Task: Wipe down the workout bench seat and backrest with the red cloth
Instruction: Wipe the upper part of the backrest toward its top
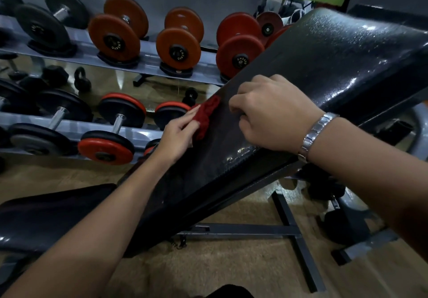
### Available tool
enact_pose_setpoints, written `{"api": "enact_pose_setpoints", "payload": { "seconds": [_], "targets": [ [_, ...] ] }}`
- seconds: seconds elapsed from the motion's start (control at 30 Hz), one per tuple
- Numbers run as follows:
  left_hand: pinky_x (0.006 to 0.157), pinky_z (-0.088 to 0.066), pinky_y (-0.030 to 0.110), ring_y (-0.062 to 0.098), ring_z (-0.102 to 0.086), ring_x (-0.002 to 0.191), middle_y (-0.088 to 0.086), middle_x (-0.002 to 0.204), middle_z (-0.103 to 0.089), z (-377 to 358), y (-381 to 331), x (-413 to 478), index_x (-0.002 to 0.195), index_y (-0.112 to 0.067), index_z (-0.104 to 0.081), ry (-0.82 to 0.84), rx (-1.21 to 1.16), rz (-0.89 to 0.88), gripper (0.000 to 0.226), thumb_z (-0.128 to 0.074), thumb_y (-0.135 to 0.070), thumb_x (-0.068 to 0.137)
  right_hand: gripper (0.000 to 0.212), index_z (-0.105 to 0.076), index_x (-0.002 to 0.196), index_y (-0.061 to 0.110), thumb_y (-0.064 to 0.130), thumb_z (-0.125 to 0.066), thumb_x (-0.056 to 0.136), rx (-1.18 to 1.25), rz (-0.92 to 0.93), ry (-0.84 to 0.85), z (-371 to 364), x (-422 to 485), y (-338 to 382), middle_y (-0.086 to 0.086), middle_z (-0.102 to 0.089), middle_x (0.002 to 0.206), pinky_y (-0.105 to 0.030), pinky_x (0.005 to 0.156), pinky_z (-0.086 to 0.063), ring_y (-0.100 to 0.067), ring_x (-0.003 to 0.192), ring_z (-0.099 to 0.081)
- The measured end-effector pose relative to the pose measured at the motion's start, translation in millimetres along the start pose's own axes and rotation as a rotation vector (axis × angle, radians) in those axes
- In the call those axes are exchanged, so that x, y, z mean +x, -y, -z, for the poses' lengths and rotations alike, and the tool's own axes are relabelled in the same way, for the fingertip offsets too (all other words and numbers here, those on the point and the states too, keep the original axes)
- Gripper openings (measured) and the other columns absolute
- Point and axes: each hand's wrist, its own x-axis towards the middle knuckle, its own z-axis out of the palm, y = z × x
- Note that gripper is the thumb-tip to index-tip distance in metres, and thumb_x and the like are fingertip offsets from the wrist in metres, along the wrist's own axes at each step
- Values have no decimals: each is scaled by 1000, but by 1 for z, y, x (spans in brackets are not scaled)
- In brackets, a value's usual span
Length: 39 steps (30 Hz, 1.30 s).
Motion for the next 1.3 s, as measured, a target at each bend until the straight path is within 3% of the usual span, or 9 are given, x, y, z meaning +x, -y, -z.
{"api": "enact_pose_setpoints", "payload": {
  "seconds": [0.07,0.13,0.3,0.57,0.67,0.8,1.03,1.2,1.3],
  "targets": [
    [87,-49,10,-8,-61,109,-30,119,-65,-6,-11,20,128,-45,-65,-15,44,80,31,-56,-44,99,18,-68,92,21,28,-54,83,-30,-6,2,1,2,0,-1,-64,97,-34,72,-28,-28,97,-56],
    [100,-47,21,-6,-60,113,-30,117,-68,-9,-24,40,126,-51,-65,21,51,136,35,-55,-59,94,20,-68,94,20,30,-54,85,-53,-13,8,2,4,1,-2,-64,99,-34,73,-27,-29,98,-56],
    [94,-47,17,-6,-62,106,-17,127,-67,-15,-21,19,125,-31,-71,-19,-73,26,30,-59,-26,98,19,-67,88,17,31,-55,85,-89,-15,18,3,3,4,-3,-64,97,-36,72,-25,-29,95,-56],
    [114,-43,45,13,-63,123,-10,123,-73,-22,-48,54,111,-44,-76,71,-58,69,26,-64,-43,87,18,-70,85,18,31,-58,82,-99,-25,22,1,6,5,-3,-65,90,-36,71,-24,-29,89,-57],
    [113,-43,33,8,-58,130,-11,130,-68,-23,-44,22,119,-36,-72,30,-98,3,28,-60,-26,95,19,-68,89,19,32,-54,86,-64,-22,26,4,3,3,-1,-64,95,-35,72,-25,-27,94,-56],
    [114,-42,36,7,-59,128,-14,129,-69,-10,-32,34,122,-35,-73,28,10,77,38,-62,-52,90,18,-68,88,19,29,-52,87,-8,-1,15,8,3,-1,-1,-63,94,-33,72,-28,-28,94,-56],
    [119,-32,24,6,-49,138,-1,144,-59,-25,-40,13,133,-10,-65,60,31,-104,37,-56,-12,98,19,-69,87,17,27,-53,85,-16,-59,-9,22,5,-18,-3,-64,91,-38,76,-39,-31,91,-57],
    [92,-45,7,-3,-58,121,-21,132,-63,-19,-54,9,129,-26,-68,17,13,2,32,-58,-17,99,21,-70,91,19,28,-51,87,-9,-79,12,32,2,-21,-1,-63,94,-39,81,-41,-28,94,-57],
    [121,-31,30,10,-43,142,-9,146,-56,-34,-65,2,134,-24,-64,25,47,-81,42,-57,-10,96,19,-69,87,18,26,-52,85,-1,-88,-2,33,1,-19,-2,-65,94,-38,78,-39,-29,94,-57]
  ]
}}
